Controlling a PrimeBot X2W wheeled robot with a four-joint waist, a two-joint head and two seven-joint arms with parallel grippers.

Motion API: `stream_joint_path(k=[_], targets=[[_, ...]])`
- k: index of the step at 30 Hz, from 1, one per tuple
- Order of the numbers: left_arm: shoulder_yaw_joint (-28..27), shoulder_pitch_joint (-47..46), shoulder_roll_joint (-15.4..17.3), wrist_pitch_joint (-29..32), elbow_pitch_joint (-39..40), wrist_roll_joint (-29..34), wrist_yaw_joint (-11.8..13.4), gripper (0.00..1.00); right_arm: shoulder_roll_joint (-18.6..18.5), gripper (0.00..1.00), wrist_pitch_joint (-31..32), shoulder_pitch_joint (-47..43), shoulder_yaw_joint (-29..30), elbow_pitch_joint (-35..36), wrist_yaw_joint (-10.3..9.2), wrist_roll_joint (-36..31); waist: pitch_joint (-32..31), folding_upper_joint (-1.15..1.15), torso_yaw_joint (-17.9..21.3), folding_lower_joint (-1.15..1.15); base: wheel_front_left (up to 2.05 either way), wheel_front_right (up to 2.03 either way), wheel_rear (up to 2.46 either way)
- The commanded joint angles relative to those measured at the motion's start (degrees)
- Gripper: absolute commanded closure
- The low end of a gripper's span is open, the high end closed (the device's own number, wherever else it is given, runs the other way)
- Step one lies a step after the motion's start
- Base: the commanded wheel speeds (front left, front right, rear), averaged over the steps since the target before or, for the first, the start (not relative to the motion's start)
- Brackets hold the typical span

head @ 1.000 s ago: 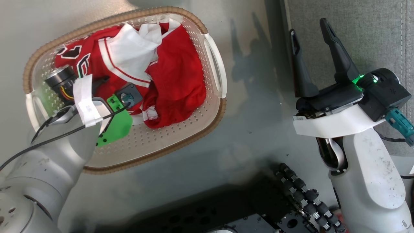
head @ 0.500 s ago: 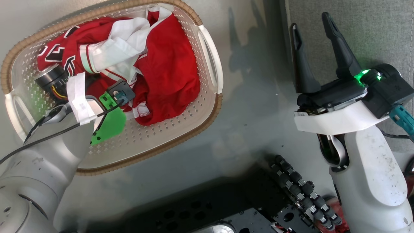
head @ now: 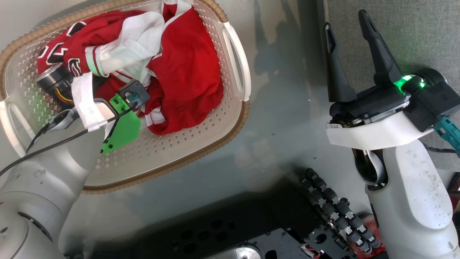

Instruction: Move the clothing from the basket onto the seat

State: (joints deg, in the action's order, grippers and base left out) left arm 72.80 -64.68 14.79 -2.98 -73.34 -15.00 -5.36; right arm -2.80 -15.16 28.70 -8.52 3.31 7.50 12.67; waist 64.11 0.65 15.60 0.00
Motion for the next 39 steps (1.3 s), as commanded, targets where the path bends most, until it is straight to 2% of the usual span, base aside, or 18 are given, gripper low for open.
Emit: stream_joint_path(k=[1,3,4,12,18,29,36,39], targets=[[0.20,0.47,0.61,2.20,-0.85,-0.63,-0.50,0.03,-0.17,0.00,0.00,-0.07,0.32,-0.51,-0.02,0.83,0.21,-0.65,0.09,0.00,0.00,0.00,0.00],[0.26,0.70,0.66,3.16,-1.03,-0.77,-0.90,0.71,-0.18,0.00,0.00,-0.01,0.48,-0.73,-0.02,0.98,0.30,-0.65,0.14,0.00,0.00,0.00,0.00],[0.29,0.69,0.71,3.21,-1.05,-0.65,-0.97,1.00,-0.18,0.00,0.00,0.07,0.51,-0.81,-0.02,1.14,0.32,-0.65,0.18,0.00,0.00,0.00,0.00],[0.29,0.48,0.54,0.63,-0.80,0.31,0.20,1.00,-0.32,0.00,-0.01,0.34,0.58,-1.56,-0.07,1.17,-1.08,-0.65,0.22,0.00,0.00,0.00,0.00],[0.13,1.93,-1.08,-2.85,-0.36,-0.21,1.30,1.00,-0.28,0.00,-0.01,-0.11,0.19,-2.16,-0.06,0.72,-4.52,-0.65,-0.38,0.00,0.00,0.00,0.00],[-2.59,8.11,-3.58,-10.31,0.20,-4.62,3.06,1.00,-0.18,0.00,-0.02,-3.04,0.60,-3.97,-0.05,-0.51,-15.26,-0.65,-2.07,0.00,0.00,0.00,0.00],[-4.95,12.60,-4.88,-12.13,2.84,-7.41,4.65,1.00,-0.19,0.00,-0.02,-6.35,1.27,-5.38,-0.04,-2.35,-23.21,-0.65,-3.59,0.00,0.00,0.00,0.00],[-6.60,14.86,-5.32,-12.23,6.28,-8.66,5.43,1.00,-0.20,0.00,-0.02,-8.16,1.84,-6.03,-0.04,-3.41,-27.32,-0.65,-4.60,0.00,0.00,0.00,0.00]])
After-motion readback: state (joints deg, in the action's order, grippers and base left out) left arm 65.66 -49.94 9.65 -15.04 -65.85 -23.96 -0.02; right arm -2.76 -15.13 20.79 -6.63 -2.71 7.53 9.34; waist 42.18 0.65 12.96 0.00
